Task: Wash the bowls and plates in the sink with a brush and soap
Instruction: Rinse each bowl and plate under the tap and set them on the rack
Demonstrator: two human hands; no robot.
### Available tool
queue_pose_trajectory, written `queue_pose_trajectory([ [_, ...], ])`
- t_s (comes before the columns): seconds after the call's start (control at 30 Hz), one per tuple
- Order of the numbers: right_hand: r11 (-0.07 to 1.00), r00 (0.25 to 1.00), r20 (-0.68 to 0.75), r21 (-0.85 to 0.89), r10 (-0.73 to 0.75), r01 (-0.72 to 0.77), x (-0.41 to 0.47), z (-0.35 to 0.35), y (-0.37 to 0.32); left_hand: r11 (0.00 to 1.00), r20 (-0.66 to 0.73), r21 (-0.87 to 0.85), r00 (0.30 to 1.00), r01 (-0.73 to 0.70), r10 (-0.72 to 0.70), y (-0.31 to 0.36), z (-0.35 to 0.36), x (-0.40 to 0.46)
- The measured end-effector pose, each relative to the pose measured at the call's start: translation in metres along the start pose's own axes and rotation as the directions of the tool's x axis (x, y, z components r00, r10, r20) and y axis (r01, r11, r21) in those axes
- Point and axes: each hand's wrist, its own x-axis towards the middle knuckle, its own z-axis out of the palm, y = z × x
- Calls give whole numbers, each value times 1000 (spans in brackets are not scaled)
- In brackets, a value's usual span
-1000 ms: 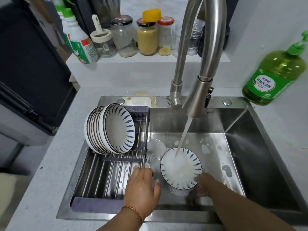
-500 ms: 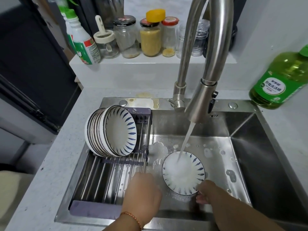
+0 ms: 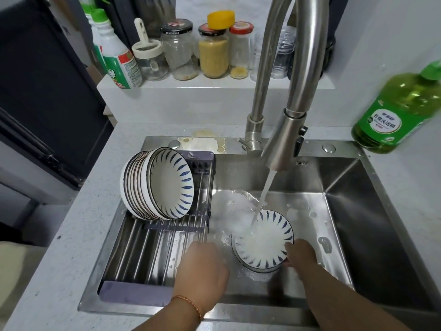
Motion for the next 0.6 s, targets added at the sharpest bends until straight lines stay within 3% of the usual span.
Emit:
queue_pose_trajectory([
  [0.2, 989, 998, 40, 147, -38, 31, 35, 2, 23, 1000, -4, 1, 1000, -12, 12, 0, -1, 0],
  [0.4, 953, 984, 169, 303, -56, 3, -17, -10, -8, 1000, -20, 10, 1000, -24, 24, -2, 1, -1],
  [0.5, 916, 964, 220, 396, -152, 54, -42, -11, -29, 999, -39, 12, 999, -38, 38, -1, 0, 0],
  [0.6, 867, 954, 185, 483, -237, 122, -55, -17, -42, 999, -44, 19, 998, -40, 40, -2, 1, 0],
])
